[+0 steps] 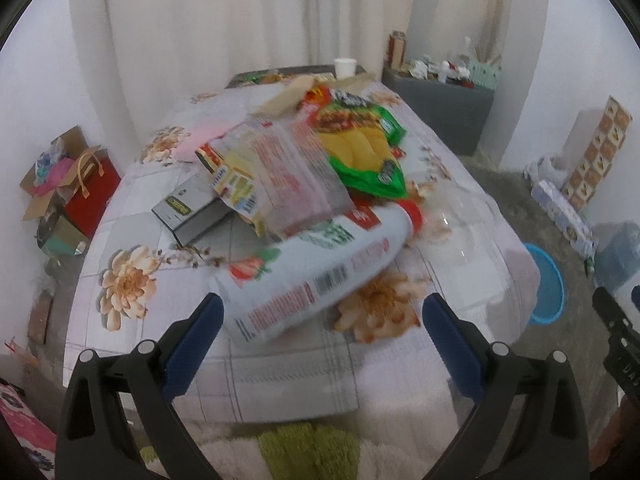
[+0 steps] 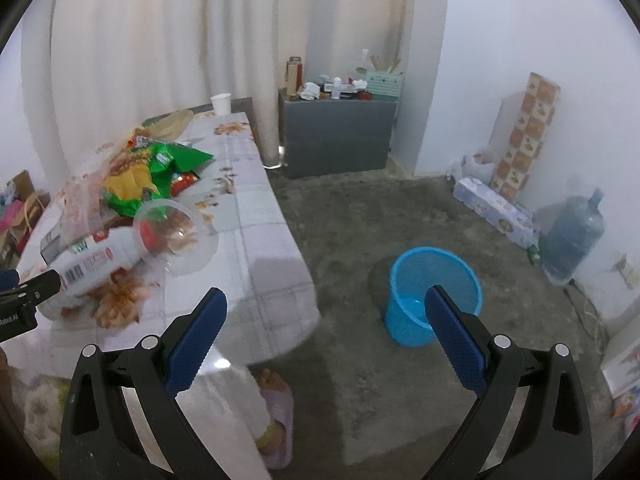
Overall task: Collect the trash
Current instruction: 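Reach the right tool to the clear plastic cup and close on its rim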
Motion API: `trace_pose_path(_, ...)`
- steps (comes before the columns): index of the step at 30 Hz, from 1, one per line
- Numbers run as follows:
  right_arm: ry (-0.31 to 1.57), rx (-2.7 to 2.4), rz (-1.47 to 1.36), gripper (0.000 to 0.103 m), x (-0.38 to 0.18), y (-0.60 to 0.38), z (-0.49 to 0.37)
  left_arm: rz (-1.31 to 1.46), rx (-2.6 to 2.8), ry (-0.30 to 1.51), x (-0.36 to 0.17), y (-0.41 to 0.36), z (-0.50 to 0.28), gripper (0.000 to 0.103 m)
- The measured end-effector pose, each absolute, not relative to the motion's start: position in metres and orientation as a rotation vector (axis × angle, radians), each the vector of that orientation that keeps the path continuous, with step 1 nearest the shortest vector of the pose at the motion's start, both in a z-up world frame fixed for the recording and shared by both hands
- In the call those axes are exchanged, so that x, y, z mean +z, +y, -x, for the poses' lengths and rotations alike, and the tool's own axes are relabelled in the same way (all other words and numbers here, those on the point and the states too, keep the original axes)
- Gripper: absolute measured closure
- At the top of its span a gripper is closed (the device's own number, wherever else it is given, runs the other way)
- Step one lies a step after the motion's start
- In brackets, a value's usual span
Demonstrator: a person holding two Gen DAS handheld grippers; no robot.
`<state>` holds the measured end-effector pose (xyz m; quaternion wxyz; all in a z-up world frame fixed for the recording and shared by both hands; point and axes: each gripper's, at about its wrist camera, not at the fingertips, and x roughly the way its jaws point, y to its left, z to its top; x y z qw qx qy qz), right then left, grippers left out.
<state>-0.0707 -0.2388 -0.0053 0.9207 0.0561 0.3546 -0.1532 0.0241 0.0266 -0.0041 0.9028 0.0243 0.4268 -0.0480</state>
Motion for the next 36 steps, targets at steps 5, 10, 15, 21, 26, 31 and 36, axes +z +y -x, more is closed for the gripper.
trace_pose_path(5, 0.73, -0.247, -0.15, 0.008, -0.004, -0.228, 0.041, 0.009, -0.134, 0.817, 0.006, 0.052, -0.038, 0.005)
trace_pose_path(10, 0.727, -0.198, -0.13, 0.008, -0.001, -0.215, 0.012, 0.043, -0.171, 0.742, 0.016, 0.086, -0.064, 0.005)
trace_pose_path(15, 0.749, -0.137, -0.162, 0.008, -0.006, -0.212, -0.011, 0.102, -0.196, 0.65, 0.02, 0.123, -0.094, 0.005)
trace_pose_path(21, 0.793, -0.075, -0.218, 0.023, -0.018, -0.216, -0.035, 0.141, -0.338, 0.672, 0.02, 0.139, -0.148, 0.014)
trace_pose_path(26, 0.823, -0.041, -0.275, 0.031, -0.029, -0.223, -0.049, 0.099, -0.469, 0.787, 0.006, 0.121, -0.183, 0.033)
trace_pose_path(31, 0.855, -0.026, -0.316, 0.038, -0.041, -0.23, -0.057, 0.118, -0.445, 0.869, -0.013, 0.114, -0.2, 0.036)
trace_pose_path(36, 0.873, -0.005, -0.331, 0.043, -0.049, -0.233, -0.061, 0.142, -0.385, 0.92, -0.025, 0.117, -0.211, 0.036)
